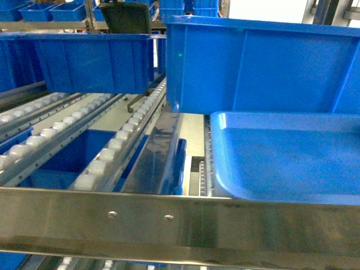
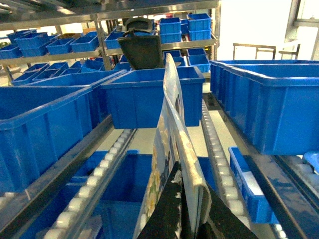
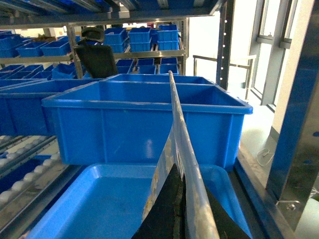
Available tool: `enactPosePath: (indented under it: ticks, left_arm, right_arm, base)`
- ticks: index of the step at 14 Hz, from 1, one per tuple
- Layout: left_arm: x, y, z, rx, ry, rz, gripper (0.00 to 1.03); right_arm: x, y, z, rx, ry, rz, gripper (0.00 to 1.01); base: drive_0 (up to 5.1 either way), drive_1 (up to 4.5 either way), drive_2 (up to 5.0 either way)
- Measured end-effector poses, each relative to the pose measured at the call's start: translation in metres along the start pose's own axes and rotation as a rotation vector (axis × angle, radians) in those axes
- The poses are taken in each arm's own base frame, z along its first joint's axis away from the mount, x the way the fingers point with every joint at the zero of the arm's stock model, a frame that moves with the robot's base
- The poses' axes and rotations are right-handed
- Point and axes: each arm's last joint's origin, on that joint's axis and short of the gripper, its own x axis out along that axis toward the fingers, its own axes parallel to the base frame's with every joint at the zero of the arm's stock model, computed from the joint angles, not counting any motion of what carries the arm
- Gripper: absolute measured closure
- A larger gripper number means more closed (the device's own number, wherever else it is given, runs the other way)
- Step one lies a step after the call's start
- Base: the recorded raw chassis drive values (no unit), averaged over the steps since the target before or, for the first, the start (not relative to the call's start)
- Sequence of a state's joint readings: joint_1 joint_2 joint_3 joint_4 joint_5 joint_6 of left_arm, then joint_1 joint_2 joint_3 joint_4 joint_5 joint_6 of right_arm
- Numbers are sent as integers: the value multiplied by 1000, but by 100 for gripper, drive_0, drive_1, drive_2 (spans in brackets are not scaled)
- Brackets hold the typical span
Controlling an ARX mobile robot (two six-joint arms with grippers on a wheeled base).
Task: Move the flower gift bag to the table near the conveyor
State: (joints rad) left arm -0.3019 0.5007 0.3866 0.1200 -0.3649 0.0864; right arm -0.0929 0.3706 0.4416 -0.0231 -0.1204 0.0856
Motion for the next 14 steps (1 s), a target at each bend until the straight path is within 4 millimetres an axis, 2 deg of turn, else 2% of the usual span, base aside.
enactPosePath:
  ticks: [14]
  left_arm:
    - [0, 0, 0, -1, -1, 1, 101]
  right_arm:
    - [0, 0, 0, 0, -2, 1, 99]
  base:
    - [-479, 105, 363]
